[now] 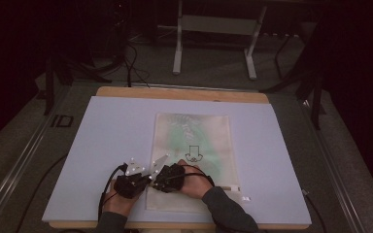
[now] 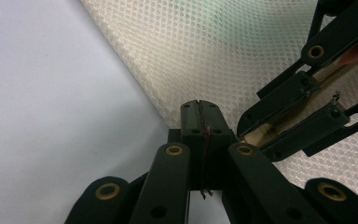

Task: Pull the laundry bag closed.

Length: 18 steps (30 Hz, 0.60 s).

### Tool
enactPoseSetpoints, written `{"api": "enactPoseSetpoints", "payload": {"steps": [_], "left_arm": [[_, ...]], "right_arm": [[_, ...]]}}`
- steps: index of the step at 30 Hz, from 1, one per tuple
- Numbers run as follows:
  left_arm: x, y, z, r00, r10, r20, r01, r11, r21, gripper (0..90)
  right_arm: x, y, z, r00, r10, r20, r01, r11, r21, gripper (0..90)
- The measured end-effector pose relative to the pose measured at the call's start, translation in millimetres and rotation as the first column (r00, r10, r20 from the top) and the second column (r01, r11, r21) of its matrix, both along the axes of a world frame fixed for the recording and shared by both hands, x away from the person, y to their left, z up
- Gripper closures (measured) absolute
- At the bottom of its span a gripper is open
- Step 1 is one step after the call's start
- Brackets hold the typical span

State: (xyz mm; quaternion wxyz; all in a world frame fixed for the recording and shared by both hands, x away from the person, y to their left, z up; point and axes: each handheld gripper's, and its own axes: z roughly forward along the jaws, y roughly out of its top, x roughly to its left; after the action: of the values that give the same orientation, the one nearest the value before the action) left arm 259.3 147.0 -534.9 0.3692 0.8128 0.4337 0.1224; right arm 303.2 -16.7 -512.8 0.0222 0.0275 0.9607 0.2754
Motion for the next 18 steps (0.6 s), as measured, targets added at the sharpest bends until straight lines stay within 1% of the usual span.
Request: {"api": "enactPoseSetpoints", "payload": {"steps": [4,8,12,18], "left_arm": [[-0.1,-0.3,0.2,1.0,-0.001,0.001,0.001,1.0,0.005,89.4],[-0.3,-0.8,0.4,1.0,0.001,0.0,-0.001,1.0,0.007,89.4],[-0.5,-1.3,0.6,1.0,0.002,0.0,-0.002,0.9999,0.011,89.4],[-0.1,-0.9,0.6,1.0,0.002,-0.004,-0.002,1.0,0.008,89.5]], "right_arm": [[-0.3,-1.0,-0.7,1.0,-0.004,-0.004,0.004,1.0,0.003,82.3],[-0.5,-0.9,-0.1,1.0,0.001,0.005,-0.001,1.0,-0.008,82.3],[-0.6,-1.5,-0.7,1.0,-0.004,0.0,0.004,1.0,-0.003,82.4],[-1.4,-2.6,0.6,1.0,-0.002,0.008,0.002,1.0,-0.02,82.4]]}}
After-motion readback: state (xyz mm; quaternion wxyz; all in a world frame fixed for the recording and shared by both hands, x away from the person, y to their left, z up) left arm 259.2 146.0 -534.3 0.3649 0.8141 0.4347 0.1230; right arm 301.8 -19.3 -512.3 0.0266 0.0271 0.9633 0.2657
